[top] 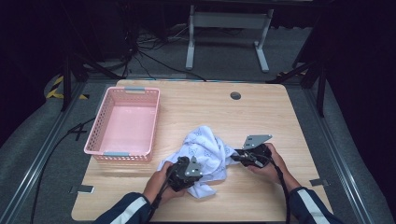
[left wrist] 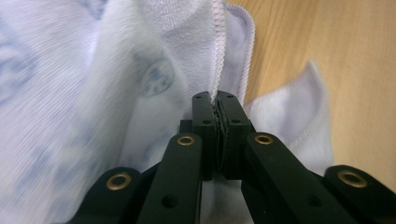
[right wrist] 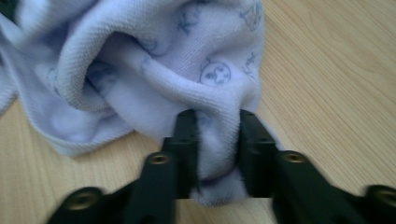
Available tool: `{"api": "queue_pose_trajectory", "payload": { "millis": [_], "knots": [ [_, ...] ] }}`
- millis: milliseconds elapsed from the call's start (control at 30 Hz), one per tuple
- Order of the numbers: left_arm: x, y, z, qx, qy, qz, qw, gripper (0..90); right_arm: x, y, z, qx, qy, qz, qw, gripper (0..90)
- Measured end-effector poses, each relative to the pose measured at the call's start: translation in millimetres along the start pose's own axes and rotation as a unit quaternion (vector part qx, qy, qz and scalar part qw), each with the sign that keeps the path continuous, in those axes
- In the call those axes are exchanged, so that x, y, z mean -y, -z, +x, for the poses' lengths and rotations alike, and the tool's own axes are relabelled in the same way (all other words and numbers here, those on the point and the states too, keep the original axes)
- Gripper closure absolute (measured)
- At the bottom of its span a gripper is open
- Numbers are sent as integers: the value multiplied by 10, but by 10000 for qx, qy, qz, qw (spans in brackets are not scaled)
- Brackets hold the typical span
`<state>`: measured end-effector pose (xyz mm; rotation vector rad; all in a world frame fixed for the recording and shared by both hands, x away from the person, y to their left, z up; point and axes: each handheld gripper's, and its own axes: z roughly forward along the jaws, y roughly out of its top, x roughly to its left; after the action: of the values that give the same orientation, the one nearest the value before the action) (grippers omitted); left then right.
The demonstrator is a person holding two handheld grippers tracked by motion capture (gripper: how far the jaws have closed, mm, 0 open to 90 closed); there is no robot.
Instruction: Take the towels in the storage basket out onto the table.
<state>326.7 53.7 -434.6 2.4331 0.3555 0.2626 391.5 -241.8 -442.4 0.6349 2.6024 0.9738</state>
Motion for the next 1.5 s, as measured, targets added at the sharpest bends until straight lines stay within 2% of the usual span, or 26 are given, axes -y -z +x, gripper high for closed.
{"api": "queue_pose_trajectory", "payload": {
  "millis": [67, 167, 267, 367, 433, 467, 500, 533, 567, 633, 667, 800, 867, 900, 967, 1000, 1067, 1167, 1200, 1233, 1300, 1333, 1367, 1400, 1467, 1500],
  "knots": [
    [91, 200, 33, -133, 2, -117, 9998, 878, 4, 14, -8, 9, 22, -5, 10000, 807],
    [294, 556, 101, -363, 200, -424, 9982, 880, 17, 154, -89, 461, -116, -82, 9988, 826],
    [416, 740, 133, -618, 317, -435, 9966, 880, 46, 274, -190, 861, -198, -125, 9960, 828],
    [647, 978, 198, -947, 613, -514, 9923, 880, 78, 357, -258, 1098, -326, -148, 9933, 829],
    [825, 1104, 253, -1051, 896, -588, 9887, 880, 139, 462, -368, 1492, -461, -124, 9877, 829],
    [959, 1165, 282, -1217, 1089, -543, 9851, 881, 221, 547, -471, 1704, -714, -170, 9826, 828],
    [959, 1165, 282, -1217, 1089, -543, 9851, 881, 221, 547, -471, 1704, -714, -170, 9826, 828],
    [1101, 1197, 323, -1271, 1318, -545, 9816, 881, 301, 609, -553, 1810, -901, -146, 9792, 827],
    [1101, 1197, 323, -1271, 1318, -545, 9816, 881, 301, 609, -553, 1810, -901, -146, 9792, 827],
    [1197, 1214, 354, -1442, 1329, -326, 9800, 881, 361, 662, -611, 1984, -1055, -138, 9743, 827],
    [1271, 1233, 391, -1419, 1490, -404, 9778, 880, 388, 687, -647, 2068, -1091, -100, 9722, 827],
    [1315, 1246, 396, -1344, 1541, -401, 9780, 880, 407, 677, -682, 1971, -1206, -117, 9729, 803],
    [1303, 1215, 369, -1186, 1493, -490, 9804, 861, 401, 642, -687, 1881, -1284, -44, 9737, 733],
    [1281, 1194, 353, -1250, 1528, -481, 9791, 787, 399, 620, -674, 1911, -1197, 16, 9742, 678],
    [1203, 1163, 289, -1214, 1472, -627, 9796, 692, 393, 615, -666, 2059, -1239, 51, 9707, 501],
    [1154, 1149, 255, -1236, 1434, -659, 9797, 607, 381, 652, -650, 1919, -1322, 23, 9725, 490],
    [1056, 1119, 186, -1091, 1250, -752, 9833, 554, 342, 742, -570, 2072, -1301, -103, 9696, 477],
    [806, 953, -11, -706, 893, -840, 9899, 514, 227, 889, -352, 1734, -1105, -561, 9770, 523],
    [736, 877, -60, -608, 773, -823, 9917, 500, 134, 920, -171, 1206, -927, -800, 9851, 544],
    [736, 877, -60, -608, 773, -823, 9917, 480, 134, 920, -171, 1206, -927, -800, 9851, 544],
    [608, 692, -149, -368, 684, -749, 9942, 470, -10, 826, 157, 540, -431, -844, 9940, 525],
    [508, 513, -191, -213, 509, -571, 9968, 452, -100, 627, 411, 37, -132, -670, 9977, 488],
    [508, 513, -191, -213, 509, -571, 9968, 440, -100, 627, 411, 37, -132, -670, 9977, 488],
    [433, 350, -210, -12, 393, -498, 9980, 437, -153, 434, 588, -77, 87, -391, 9992, 472],
    [392, 276, -226, -6, 239, -362, 9991, 408, -192, 250, 724, -289, 247, -239, 9990, 437],
    [356, 207, -241, -94, 129, -245, 9996, 402, -210, 166, 763, -192, 316, -116, 9992, 426]
  ]
}}
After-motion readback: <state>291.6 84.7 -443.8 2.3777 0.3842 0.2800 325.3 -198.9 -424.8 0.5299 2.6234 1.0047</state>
